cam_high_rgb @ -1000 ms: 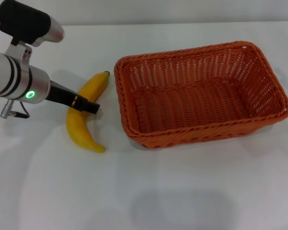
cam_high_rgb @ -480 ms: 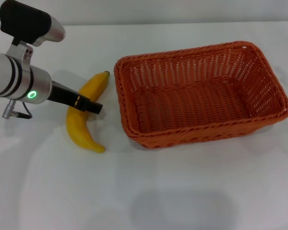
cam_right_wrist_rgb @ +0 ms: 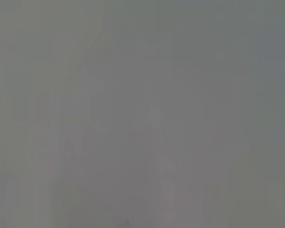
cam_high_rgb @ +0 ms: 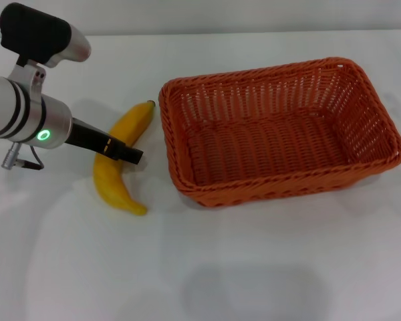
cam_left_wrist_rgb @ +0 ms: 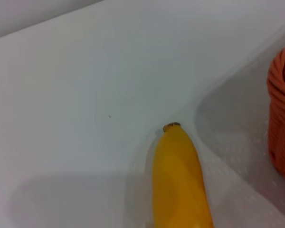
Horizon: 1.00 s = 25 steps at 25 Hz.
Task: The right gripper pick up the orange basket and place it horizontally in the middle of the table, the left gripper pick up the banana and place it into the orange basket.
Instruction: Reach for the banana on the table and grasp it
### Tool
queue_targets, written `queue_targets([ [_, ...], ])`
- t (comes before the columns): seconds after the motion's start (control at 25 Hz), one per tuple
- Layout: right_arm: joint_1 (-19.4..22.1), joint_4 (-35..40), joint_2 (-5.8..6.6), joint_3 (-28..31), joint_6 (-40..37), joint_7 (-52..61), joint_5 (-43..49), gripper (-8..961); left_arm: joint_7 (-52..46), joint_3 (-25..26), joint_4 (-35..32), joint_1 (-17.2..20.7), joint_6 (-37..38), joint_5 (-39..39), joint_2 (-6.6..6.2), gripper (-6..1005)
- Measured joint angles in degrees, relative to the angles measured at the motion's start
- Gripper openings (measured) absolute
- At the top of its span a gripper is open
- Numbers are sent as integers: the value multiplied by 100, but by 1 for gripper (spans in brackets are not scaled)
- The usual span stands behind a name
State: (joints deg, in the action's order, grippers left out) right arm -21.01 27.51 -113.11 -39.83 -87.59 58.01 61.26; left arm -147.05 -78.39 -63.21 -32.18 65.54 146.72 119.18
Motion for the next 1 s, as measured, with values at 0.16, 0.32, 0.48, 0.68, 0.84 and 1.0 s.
queue_targets([
  [0.16, 1, 0, 0, 13, -1, 0, 0, 709, -19, 0, -79, 22, 108, -2, 0, 849],
  [0.32, 10, 0, 0, 27, -2, 0, 0, 709, -95, 0, -179, 61, 214, -3, 5, 849],
  [0.48, 15, 0, 3, 28, -4, 0, -10, 709, -110, 5, -213, 63, 386, -3, 7, 849],
  [0.68, 30, 0, 10, 29, -4, 0, -36, 709, -112, 7, -229, 63, 541, 12, -9, 683],
  [0.84, 31, 6, 21, 29, -1, 43, -41, 709, -96, 11, -311, 73, 714, 49, -18, 585],
  [1.0, 24, 7, 36, 32, 4, 70, -45, 709, -101, 28, -569, 229, 794, 61, -15, 524],
])
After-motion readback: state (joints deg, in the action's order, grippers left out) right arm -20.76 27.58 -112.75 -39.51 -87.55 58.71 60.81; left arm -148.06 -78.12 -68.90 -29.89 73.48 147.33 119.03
